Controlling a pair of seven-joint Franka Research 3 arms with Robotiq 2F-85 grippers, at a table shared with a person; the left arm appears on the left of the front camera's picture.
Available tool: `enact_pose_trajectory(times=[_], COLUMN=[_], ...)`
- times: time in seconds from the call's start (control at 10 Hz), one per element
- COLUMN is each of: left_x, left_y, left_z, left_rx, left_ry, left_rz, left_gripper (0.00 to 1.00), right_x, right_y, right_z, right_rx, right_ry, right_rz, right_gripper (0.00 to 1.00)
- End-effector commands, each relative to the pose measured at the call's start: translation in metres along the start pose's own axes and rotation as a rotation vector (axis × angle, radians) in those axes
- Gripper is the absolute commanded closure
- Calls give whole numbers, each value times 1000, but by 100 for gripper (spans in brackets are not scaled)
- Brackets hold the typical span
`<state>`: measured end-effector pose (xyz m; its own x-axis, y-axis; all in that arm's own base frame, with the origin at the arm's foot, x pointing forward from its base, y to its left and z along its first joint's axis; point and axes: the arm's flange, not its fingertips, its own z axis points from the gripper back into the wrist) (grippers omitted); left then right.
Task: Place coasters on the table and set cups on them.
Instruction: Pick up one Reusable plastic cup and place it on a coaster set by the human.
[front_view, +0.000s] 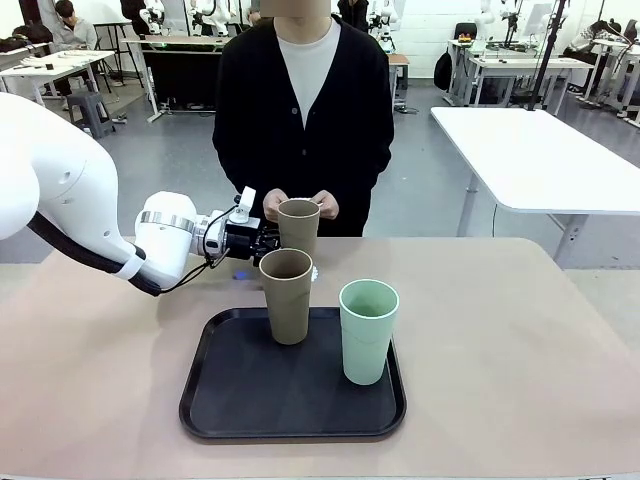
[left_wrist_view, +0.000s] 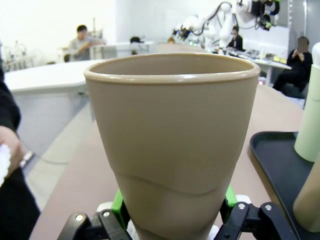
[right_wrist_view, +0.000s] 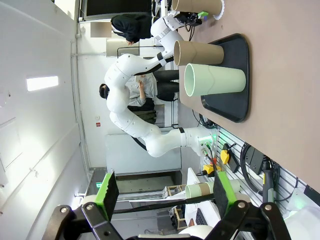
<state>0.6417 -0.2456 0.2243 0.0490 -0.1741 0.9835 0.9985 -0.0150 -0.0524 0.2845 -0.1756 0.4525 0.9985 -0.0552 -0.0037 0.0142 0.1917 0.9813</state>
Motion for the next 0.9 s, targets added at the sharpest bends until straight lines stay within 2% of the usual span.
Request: enact_pose_trajectory(times=[0.0,0.8], left_x=[2,-4], left_y=[3,-1], left_z=[-1,-1], left_rx=[1,-6], left_ry=[-2,13], left_rz=[-7,-9], left_gripper=[18,18], right_x=[0,0], right_y=[0,0], right_z=[0,0], right_rx=[6,6], right_ry=[1,1], right_rz=[4,4], right_gripper=[0,0])
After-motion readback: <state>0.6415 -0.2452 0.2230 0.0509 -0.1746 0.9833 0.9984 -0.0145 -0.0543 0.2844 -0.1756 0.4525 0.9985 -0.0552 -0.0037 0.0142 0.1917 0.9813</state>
